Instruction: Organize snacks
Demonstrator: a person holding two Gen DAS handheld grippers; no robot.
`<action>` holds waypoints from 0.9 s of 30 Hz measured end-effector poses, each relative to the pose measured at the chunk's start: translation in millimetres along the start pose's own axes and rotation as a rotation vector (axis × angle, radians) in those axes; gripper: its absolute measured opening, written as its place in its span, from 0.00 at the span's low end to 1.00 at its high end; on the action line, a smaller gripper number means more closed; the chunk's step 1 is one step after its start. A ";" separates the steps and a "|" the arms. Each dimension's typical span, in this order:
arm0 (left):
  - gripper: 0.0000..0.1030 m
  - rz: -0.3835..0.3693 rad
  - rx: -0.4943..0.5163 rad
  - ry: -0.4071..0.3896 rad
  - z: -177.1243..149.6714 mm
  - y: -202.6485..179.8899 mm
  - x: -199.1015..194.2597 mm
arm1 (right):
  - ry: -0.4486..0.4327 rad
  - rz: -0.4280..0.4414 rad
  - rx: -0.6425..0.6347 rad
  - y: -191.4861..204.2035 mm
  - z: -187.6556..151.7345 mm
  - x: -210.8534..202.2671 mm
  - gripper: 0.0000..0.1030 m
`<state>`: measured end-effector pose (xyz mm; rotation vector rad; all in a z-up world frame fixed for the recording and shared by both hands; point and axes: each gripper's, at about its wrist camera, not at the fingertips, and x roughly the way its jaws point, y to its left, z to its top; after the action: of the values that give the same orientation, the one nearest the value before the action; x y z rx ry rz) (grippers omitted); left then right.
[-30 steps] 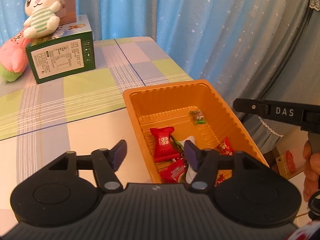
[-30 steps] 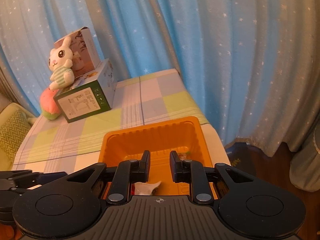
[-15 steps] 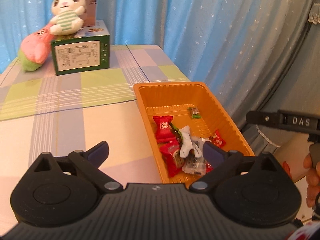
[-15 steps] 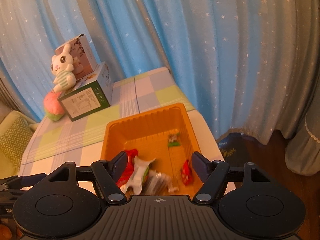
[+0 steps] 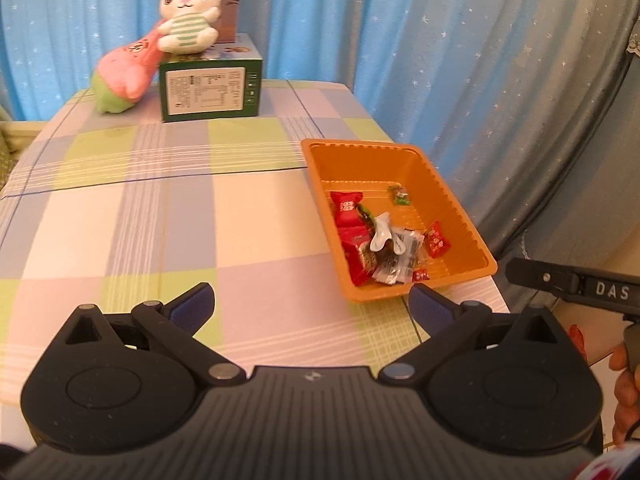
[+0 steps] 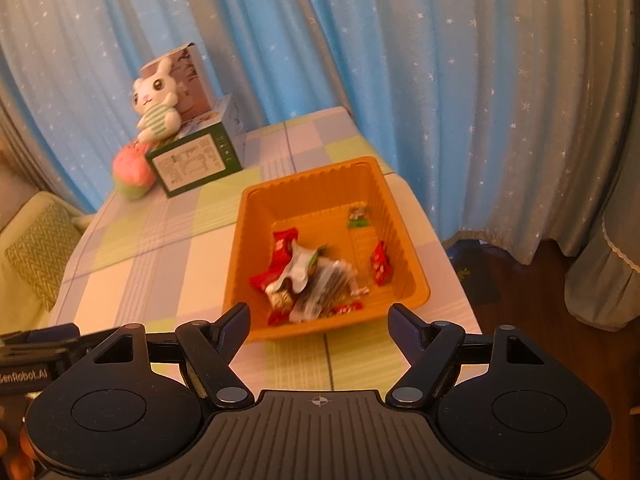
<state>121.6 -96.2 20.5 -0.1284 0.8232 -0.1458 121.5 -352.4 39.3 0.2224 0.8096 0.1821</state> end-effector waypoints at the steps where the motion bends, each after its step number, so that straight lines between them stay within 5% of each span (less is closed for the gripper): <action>1: 0.99 0.000 -0.005 0.000 -2.5 0.7 -4.4 | -0.001 -0.002 -0.003 1.9 -2.4 -4.4 0.73; 27: 1.00 0.059 0.046 -0.033 -36.9 -10.7 -71.7 | -0.002 0.004 -0.072 40.2 -39.5 -60.0 0.74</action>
<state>45.5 -96.0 49.1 -0.0632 0.7898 -0.1066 48.9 -323.5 65.2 0.1563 0.7988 0.2149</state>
